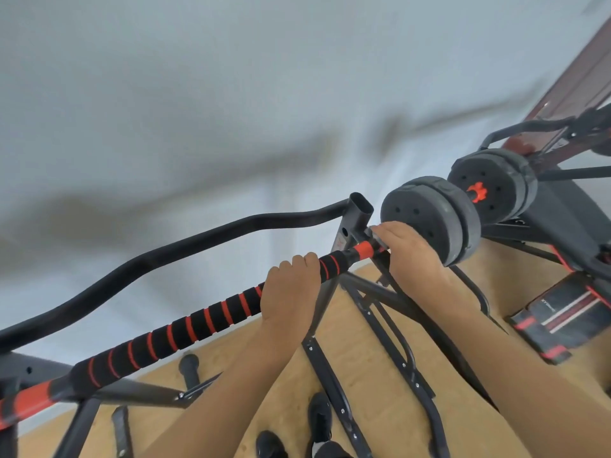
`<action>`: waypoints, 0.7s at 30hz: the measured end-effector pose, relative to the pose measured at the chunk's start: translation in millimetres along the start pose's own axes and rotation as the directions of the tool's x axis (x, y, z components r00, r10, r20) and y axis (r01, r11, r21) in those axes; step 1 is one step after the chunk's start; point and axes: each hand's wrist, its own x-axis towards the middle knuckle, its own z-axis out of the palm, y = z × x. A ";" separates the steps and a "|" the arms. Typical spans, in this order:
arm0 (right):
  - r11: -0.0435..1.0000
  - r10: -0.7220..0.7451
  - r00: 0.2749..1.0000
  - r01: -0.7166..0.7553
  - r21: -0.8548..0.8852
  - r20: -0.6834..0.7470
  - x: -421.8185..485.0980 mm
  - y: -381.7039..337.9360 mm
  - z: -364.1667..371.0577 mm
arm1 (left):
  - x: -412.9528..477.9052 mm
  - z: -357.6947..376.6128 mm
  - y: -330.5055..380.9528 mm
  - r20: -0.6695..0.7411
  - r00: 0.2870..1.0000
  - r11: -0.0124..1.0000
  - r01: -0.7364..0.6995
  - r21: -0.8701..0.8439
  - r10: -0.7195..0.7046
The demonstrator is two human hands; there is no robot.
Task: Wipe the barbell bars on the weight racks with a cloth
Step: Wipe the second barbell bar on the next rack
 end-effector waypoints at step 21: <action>0.948 -0.135 0.991 0.122 0.295 0.024 -39.3 -52.0 11.2 | -42.0 11.5 25.7 -0.083 0.996 1.000 0.022 0.011 -0.021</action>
